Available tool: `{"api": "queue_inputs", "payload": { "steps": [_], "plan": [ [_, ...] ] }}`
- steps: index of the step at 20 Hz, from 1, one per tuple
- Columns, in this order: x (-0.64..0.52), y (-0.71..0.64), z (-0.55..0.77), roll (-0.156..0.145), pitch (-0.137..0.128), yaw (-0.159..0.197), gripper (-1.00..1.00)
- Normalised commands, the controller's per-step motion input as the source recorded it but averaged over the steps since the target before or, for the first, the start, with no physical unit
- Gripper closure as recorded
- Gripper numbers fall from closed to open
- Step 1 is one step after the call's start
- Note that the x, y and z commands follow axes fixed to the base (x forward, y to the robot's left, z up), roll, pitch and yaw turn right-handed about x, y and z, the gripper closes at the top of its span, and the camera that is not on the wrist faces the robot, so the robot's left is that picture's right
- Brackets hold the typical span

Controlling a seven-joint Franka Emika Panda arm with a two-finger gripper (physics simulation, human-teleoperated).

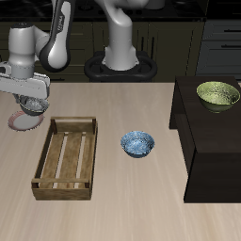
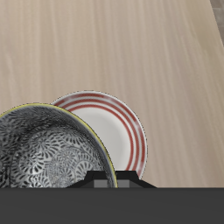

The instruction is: Place the black bowl on the plate

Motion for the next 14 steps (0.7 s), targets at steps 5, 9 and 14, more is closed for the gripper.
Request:
{"api": "queue_inputs", "payload": {
  "steps": [5,9,14],
  "plan": [
    [0.20,-0.08,-0.08,-0.028,-0.011,-0.002,1.00],
    [0.16,-0.08,-0.21,-0.077,0.023,0.003,1.00],
    [0.05,-0.03,-0.18,-0.031,0.050,-0.020,-1.00]
  ]
}}
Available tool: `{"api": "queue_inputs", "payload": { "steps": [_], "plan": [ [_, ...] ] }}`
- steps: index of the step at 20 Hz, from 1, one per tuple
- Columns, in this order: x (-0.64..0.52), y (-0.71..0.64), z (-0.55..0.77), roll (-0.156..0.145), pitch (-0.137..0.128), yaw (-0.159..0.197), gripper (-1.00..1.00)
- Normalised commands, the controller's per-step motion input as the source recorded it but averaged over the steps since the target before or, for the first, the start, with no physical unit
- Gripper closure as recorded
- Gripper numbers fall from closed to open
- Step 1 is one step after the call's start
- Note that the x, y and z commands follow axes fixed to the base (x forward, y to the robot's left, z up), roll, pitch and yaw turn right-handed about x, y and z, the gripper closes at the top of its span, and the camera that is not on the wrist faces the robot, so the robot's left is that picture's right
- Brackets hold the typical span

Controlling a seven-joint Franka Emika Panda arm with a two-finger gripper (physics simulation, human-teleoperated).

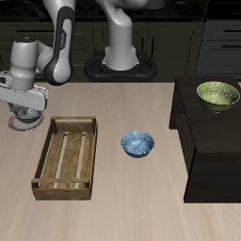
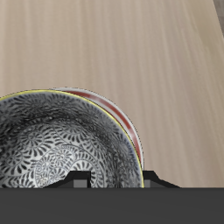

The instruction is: Place the black bowl on the plate

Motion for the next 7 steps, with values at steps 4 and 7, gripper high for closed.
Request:
{"api": "queue_inputs", "payload": {
  "steps": [4,7],
  "plan": [
    [-0.07,0.13,0.04,0.037,-0.014,0.021,-1.00],
    [-0.17,0.18,0.18,0.025,-0.029,0.004,-1.00]
  ]
}}
